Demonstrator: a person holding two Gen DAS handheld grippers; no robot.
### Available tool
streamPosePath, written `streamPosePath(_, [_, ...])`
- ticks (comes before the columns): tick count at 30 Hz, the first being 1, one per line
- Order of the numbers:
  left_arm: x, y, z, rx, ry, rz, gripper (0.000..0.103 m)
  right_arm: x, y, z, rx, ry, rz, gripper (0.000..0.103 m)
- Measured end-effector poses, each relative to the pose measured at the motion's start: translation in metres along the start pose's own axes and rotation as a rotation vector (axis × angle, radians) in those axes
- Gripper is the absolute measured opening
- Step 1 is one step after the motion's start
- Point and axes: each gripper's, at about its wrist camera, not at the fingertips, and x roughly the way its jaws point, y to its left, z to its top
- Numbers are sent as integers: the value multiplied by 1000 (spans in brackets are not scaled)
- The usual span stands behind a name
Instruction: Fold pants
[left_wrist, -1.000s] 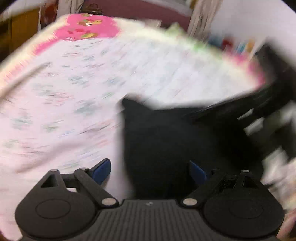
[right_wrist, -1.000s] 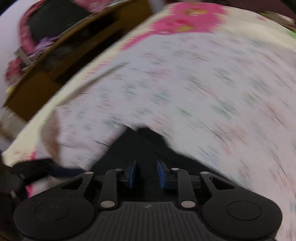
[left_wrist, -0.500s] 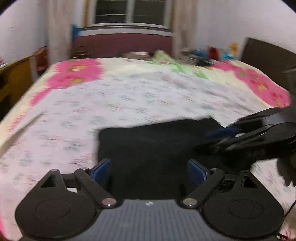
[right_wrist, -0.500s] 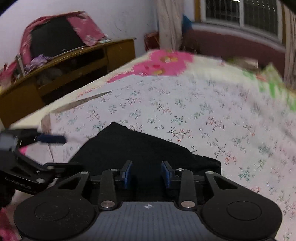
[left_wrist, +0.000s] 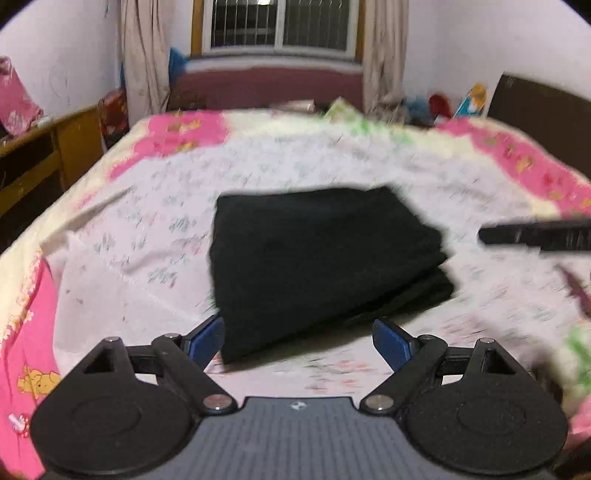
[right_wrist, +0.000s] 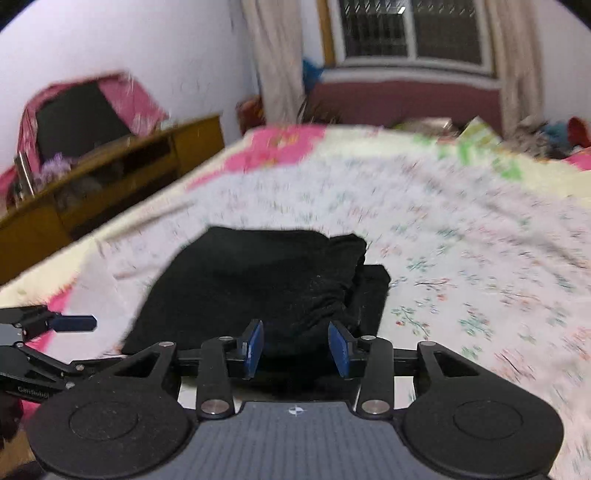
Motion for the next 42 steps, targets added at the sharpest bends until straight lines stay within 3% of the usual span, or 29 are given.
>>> streamPosePath(2, [-19,-20,5,48,-57,31,102,-28,8,-12,55,-28,-20,33])
streamPosePath(5, [-41,-43,12,95,-144,90,103,-50,20,-35,107,-32,-34,38])
streamPosePath(8, [-51,-50,12,82,-181,77,103,-56,26,-51,147,8,-50,39])
streamPosePath(13, [-47,-46,0,-40,-87,13,103,-63,31,-50,177,-1,-57,42])
streamPosePath(15, [-47,-46,-7,-60,-71,19,103,-67,31,-50,190,-2,-70,45])
streamPosePath(20, [-42,-47,-14,-76,-23,32,103,-71,35,-54,206,8,-83,46])
streamPosePath(27, [-53,-56,-20,-24,-59,80,103,-72,45,-63,201,32,-89,54])
streamPosePath(33, [-52,-51,-25,-75,-20,52,103,-76,45,-68,214,36,-97,55])
streamPosePath(42, [-43,-55,-32,-71,41,65,103,-73,42,-73,231,65,-115,58])
